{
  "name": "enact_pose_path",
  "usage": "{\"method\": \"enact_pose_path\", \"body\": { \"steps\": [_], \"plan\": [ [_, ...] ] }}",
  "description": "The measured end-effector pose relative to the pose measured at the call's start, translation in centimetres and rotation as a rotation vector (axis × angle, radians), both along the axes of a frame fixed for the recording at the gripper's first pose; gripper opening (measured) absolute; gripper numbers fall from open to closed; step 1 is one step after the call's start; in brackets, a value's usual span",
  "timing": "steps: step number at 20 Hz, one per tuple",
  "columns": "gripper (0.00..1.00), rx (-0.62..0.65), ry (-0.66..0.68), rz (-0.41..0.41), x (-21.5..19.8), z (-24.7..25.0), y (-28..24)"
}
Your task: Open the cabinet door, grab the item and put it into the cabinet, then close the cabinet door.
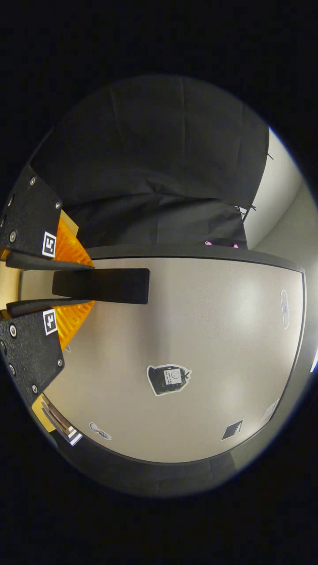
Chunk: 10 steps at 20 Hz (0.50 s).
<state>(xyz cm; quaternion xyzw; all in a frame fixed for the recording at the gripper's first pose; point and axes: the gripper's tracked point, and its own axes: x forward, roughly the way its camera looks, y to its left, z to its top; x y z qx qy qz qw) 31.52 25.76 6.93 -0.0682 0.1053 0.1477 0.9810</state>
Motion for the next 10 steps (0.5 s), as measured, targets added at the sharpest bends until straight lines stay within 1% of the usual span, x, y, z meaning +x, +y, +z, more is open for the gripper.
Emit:
{"method": "enact_pose_path", "body": {
  "steps": [4, 8, 10],
  "plan": [
    [0.27, 0.018, 0.028, 0.035, -0.9, 0.2, -0.2],
    [0.27, 0.06, 0.053, 0.078, -4.2, 1.4, -0.5],
    [0.27, 0.069, 0.053, 0.088, -5.0, 1.4, -1.0]
  ]
}}
